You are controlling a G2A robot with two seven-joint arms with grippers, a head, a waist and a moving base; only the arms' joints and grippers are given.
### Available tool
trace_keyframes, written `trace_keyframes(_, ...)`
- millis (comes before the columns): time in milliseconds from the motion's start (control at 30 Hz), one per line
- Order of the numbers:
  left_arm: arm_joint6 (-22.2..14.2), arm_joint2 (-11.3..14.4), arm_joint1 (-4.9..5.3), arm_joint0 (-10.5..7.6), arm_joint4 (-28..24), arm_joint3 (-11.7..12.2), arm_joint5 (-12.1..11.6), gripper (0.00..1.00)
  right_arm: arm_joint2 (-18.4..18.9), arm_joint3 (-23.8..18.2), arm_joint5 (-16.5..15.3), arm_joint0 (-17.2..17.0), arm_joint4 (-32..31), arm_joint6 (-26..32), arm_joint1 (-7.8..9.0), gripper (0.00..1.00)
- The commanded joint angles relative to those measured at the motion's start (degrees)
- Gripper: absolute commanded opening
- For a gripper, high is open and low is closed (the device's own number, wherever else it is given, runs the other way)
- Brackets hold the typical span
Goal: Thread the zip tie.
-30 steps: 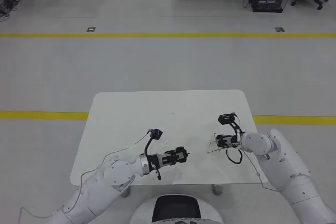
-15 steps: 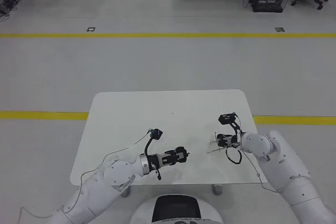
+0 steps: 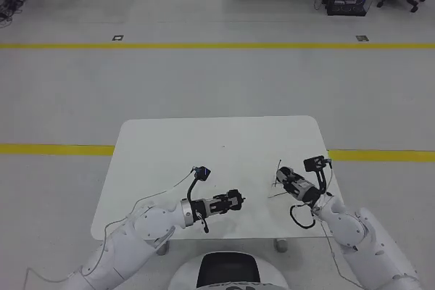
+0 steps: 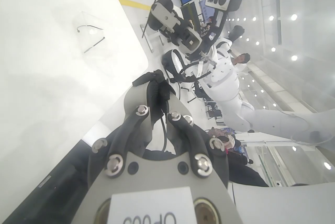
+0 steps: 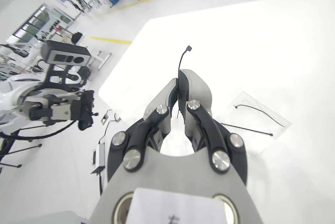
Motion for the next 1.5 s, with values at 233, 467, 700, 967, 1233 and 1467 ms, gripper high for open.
trace_keyframes(233, 0.00, 0.00, 0.00, 0.00, 0.00, 0.00, 0.00, 0.00, -3.16, -0.15, -0.56, -5.08, -3.89, -19.83, -0.60, 0.00)
trace_keyframes(467, 0.00, 0.00, 0.00, 0.00, 0.00, 0.00, 0.00, 0.00, -6.36, 0.67, -0.56, -5.59, -4.16, -21.14, -0.40, 0.00)
trace_keyframes(700, 0.00, 0.00, 0.00, 0.00, 0.00, 0.00, 0.00, 0.00, -6.36, 0.67, -0.56, -5.59, -4.16, -21.14, -0.40, 0.00)
trace_keyframes(967, 0.00, 0.00, 0.00, 0.00, 0.00, 0.00, 0.00, 0.00, -6.96, -2.85, -0.56, -8.31, 0.99, -32.15, -0.68, 0.00)
trace_keyframes(1233, 0.00, 0.00, 0.00, 0.00, 0.00, 0.00, 0.00, 0.00, -15.09, -3.48, -0.56, -8.75, -0.54, -51.01, 0.37, 0.00)
trace_keyframes(1467, 0.00, 0.00, 0.00, 0.00, 0.00, 0.00, 0.00, 0.00, -26.03, 2.56, -0.56, -3.37, -5.17, -63.31, 1.97, 0.00)
